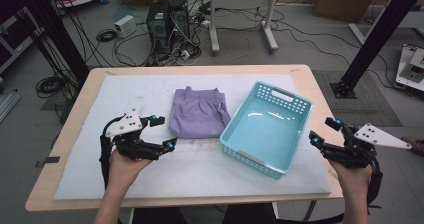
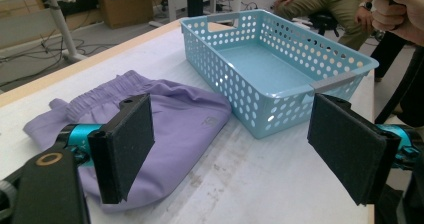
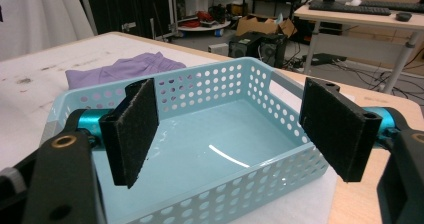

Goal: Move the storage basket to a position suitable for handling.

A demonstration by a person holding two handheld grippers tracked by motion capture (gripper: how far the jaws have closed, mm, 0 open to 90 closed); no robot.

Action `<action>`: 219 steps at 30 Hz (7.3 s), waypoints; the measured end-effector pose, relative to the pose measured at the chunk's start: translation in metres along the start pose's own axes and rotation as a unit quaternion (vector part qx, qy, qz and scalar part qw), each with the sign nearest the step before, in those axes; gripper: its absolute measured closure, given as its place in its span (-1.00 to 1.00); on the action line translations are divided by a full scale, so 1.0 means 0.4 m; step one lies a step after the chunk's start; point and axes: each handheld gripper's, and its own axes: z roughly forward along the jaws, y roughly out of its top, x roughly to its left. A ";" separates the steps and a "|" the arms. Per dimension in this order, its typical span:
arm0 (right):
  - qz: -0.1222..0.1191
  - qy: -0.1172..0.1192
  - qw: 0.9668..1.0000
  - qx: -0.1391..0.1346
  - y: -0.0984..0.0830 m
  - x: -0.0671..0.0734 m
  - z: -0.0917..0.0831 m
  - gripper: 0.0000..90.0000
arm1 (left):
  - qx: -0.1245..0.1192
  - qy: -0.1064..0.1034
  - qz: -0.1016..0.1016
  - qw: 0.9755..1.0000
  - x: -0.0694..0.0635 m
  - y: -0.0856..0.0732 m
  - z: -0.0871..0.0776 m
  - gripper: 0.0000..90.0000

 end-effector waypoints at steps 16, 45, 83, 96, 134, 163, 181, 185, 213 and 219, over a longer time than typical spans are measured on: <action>0.007 -0.011 1.000 -0.012 -0.004 -0.016 -0.019 -0.46 | 0.029 -0.006 -0.009 1.000 -0.008 0.066 0.135 -0.59; 0.016 -0.016 0.999 -0.027 -0.003 -0.029 -0.041 -0.46 | 0.106 0.014 -0.035 0.994 -0.029 0.079 0.399 -0.53; 0.020 -0.022 0.999 -0.030 -0.007 -0.037 -0.052 -0.46 | 0.224 0.063 -0.076 0.970 -0.058 0.064 0.568 0.53; 0.023 -0.026 0.999 -0.031 -0.007 -0.037 -0.057 -0.46 | 0.225 0.085 -0.085 0.967 -0.067 0.064 0.571 0.76; 0.028 -0.033 0.998 -0.034 -0.011 -0.045 -0.059 -0.46 | 0.100 0.110 -0.144 0.978 0.010 0.134 0.386 0.89; 0.034 -0.037 0.998 -0.027 -0.016 -0.043 -0.045 -0.46 | 0.027 0.275 -0.208 0.938 0.239 0.094 -0.149 0.89; 0.029 -0.036 0.999 -0.014 -0.020 -0.037 -0.022 -0.46 | 0.012 0.351 -0.259 0.900 0.354 -0.064 -0.362 0.89; 0.030 -0.036 0.999 -0.010 -0.020 -0.034 -0.017 -0.46 | 0.012 0.360 -0.267 0.894 0.377 -0.104 -0.389 0.89; 0.019 -0.034 0.999 0.011 -0.026 -0.024 0.016 -0.46 | 0.014 0.389 -0.317 0.865 0.479 -0.276 -0.431 0.89; 0.018 -0.034 0.999 0.011 -0.026 -0.024 0.015 -0.46 | 0.011 0.390 -0.320 0.864 0.483 -0.289 -0.426 0.89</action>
